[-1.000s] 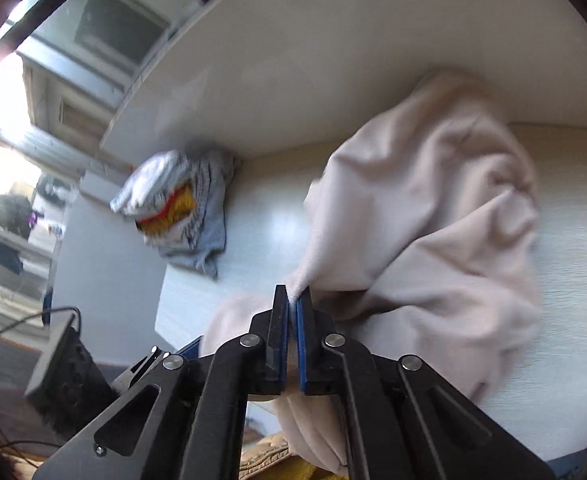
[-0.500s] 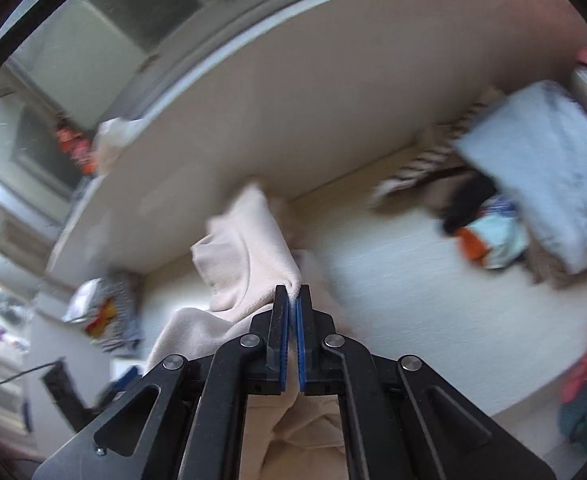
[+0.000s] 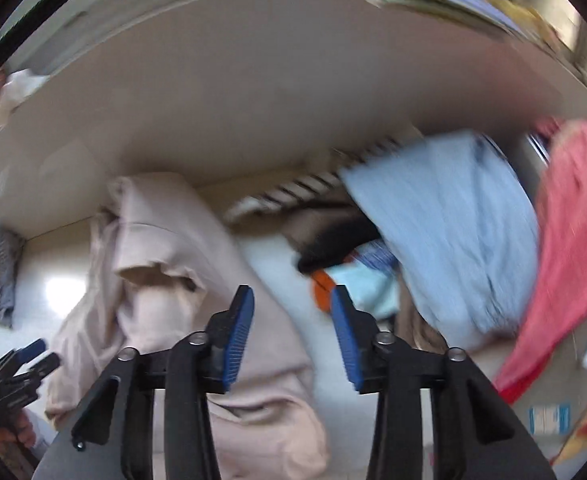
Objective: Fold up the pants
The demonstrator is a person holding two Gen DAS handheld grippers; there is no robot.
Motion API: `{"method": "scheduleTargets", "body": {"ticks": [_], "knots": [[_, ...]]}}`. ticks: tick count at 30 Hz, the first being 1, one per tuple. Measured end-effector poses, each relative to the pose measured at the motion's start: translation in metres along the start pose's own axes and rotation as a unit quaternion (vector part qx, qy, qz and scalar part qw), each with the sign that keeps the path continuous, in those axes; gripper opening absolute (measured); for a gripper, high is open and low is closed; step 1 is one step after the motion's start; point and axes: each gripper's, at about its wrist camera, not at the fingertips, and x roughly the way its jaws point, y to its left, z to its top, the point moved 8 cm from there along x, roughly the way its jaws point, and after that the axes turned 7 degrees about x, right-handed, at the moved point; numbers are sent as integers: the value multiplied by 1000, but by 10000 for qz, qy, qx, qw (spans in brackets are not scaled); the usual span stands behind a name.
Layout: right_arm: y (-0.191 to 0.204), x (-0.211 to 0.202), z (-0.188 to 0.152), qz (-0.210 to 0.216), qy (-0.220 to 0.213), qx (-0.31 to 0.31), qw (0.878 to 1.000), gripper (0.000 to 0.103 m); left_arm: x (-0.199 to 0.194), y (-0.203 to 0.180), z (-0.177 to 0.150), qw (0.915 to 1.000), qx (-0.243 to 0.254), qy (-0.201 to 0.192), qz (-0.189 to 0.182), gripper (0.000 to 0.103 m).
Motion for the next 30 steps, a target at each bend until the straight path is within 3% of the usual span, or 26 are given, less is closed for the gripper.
{"method": "scheduleTargets", "body": {"ticks": [3,5,10,14,15,16,17,18,19,20,22,26,30], "knots": [[46,28,0,577,419,-481,9963,47,3,-23,-1,9991,-87,79,-409,74],[71,55,-7,678,742,-837,9914,47,12,-41,-1,9986,77,194,-479,74],[108,108,-16,417,1056,-1575,9810,47,28,-58,2,9993,341,151,26,74],[116,133,-18,212,1113,-1817,9768,47,46,-48,11,9994,-168,161,258,74],[114,138,-18,256,1166,-1741,9775,44,50,-46,11,9991,-280,187,245,73],[111,140,-18,307,1203,-1623,9789,35,55,-45,11,9987,-371,204,271,73],[107,140,-17,367,1220,-1497,9805,31,58,-44,11,9984,-426,199,327,59],[103,135,-14,450,1192,-1353,9826,23,60,-41,10,9979,-435,205,438,31],[98,128,-9,532,1115,-1216,9849,15,61,-36,9,9967,-400,237,667,23],[93,117,-4,592,1003,-1125,9868,14,58,-32,8,9966,-400,191,695,18],[82,90,10,683,696,-970,9905,11,53,-21,7,9960,-642,179,597,13],[59,25,36,1053,128,-523,9930,10,33,6,9,9922,-921,83,837,10],[48,-38,62,1405,-477,-126,9888,9,-11,34,28,9858,-1191,-386,1117,9]]}}
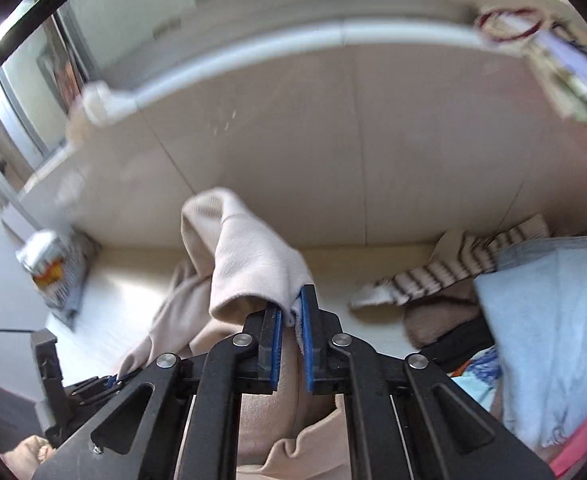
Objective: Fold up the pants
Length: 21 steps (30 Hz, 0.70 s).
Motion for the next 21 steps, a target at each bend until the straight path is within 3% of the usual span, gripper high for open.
{"method": "scheduleTargets", "body": {"ticks": [3,8,12,14,16,18,20,21], "knots": [[8,-37,16,276,-349,171,9989,9,-43,23,31,9979,-110,-577,255,8],[12,-74,31,608,-646,516,9947,9,-94,39,94,9875,112,-1362,791,8],[-2,-75,31,419,-678,759,9939,9,-104,34,149,9785,496,-1727,1010,8],[-15,-67,25,210,-595,919,9938,9,-94,19,170,9777,702,-1727,961,9],[-32,-52,17,-190,-511,964,9938,10,-73,6,174,9834,853,-1484,595,11],[-55,-31,7,-580,-356,1085,9918,11,-45,-3,169,9901,938,-1022,218,32],[-81,-10,-5,-893,-161,1320,9871,13,-27,2,158,9921,979,-768,139,45],[-90,-4,-10,-1026,-112,1403,9847,13,-24,4,152,9923,998,-725,143,46]]}}
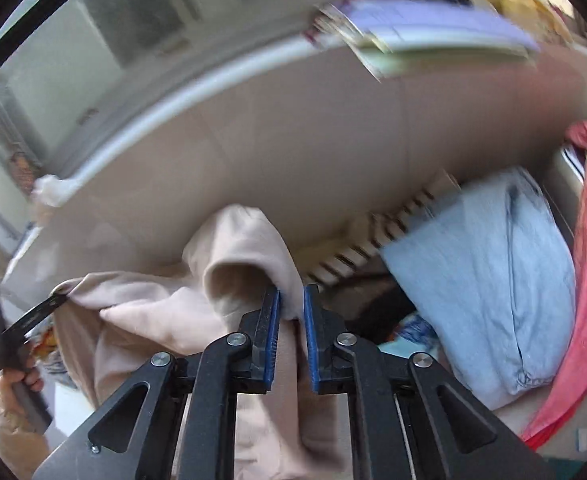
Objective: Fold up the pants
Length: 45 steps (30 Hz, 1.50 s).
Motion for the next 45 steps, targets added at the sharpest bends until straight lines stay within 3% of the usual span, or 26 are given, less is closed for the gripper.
{"method": "scheduleTargets", "body": {"ticks": [2,3,5,7,14,18,22,30,37,38,39,40,41,42,44,45], "knots": [[-15,8,-8,-206,69,137,9997,13,-1,6,-13,10000,15,12,50,51],[-16,9,-13,-182,114,168,9996,14,-6,12,-18,10000,-24,-13,82,58],[-10,5,-25,-34,189,67,9998,18,-20,27,-29,9997,-195,-129,99,69],[0,1,-43,-15,271,-169,9995,28,-34,46,-44,9989,-402,-202,105,73],[2,20,-127,-107,1123,-34,9936,34,-43,75,-128,9924,-1114,494,-152,74],[-11,32,-161,-359,1420,263,9889,35,-30,63,-169,9882,-1133,964,-372,74],[-24,38,-178,-578,1563,535,9846,44,-19,33,-206,9830,-987,1403,-654,74],[-17,63,-191,-801,1653,410,9821,48,7,0,-233,9773,-705,1879,-681,74],[17,77,-204,-674,1623,112,9844,48,21,-13,-231,9795,-775,1719,-708,76],[25,79,-207,-588,1656,3,9844,43,20,-14,-230,9806,-772,1651,-717,65],[30,80,-210,-524,1694,-58,9841,26,20,-14,-228,9810,-766,1613,-758,44],[34,80,-211,-470,1705,-99,9842,15,23,-15,-225,9810,-749,1605,-789,33],[37,79,-211,-435,1676,-124,9848,13,23,-13,-225,9812,-730,1608,-776,18],[40,75,-209,-392,1603,-178,9861,10,22,-11,-223,9820,-716,1587,-730,12],[45,60,-197,-350,1360,-350,9895,8,17,1,-219,9843,-682,1491,-645,9],[46,50,-190,-307,1227,-427,9910,8,12,13,-213,9873,-645,1383,-449,2]]}}
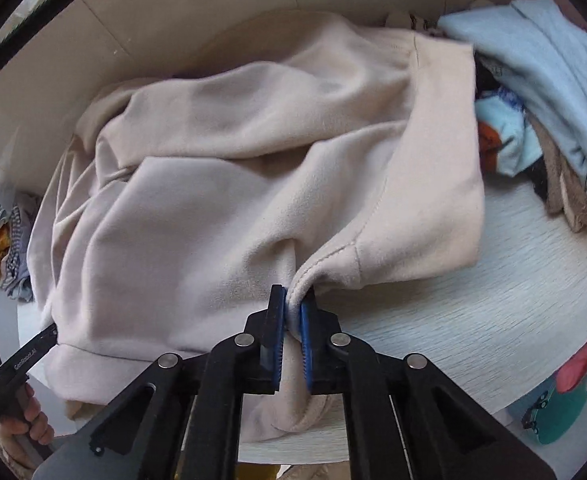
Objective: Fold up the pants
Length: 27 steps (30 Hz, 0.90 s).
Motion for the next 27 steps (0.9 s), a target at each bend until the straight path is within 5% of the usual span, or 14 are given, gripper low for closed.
{"method": "scheduleTargets", "body": {"ticks": [2,5,7,14,18,22,27], "knots": [[-4,-24,12,-11,-265,-91,9996,7,-17,30,18,9975,48,-341,615,3],[-17,-58,34,-120,-572,-56,9983,7,-33,77,42,9938,-372,-535,902,3],[-29,-70,55,-628,-821,-91,9946,6,-40,94,55,9909,-488,-642,1074,3],[-90,-59,90,-1582,-839,134,9837,6,-45,114,102,9762,122,-947,1949,3],[-121,-44,102,-2245,-889,163,9703,6,-50,130,125,9747,4,-1048,1977,3],[-125,-29,96,-1938,-550,473,9784,6,-53,127,125,9819,147,-988,1607,8],[-110,-47,69,-1590,-644,665,9829,26,-61,113,92,9893,397,-854,1118,54]]}}
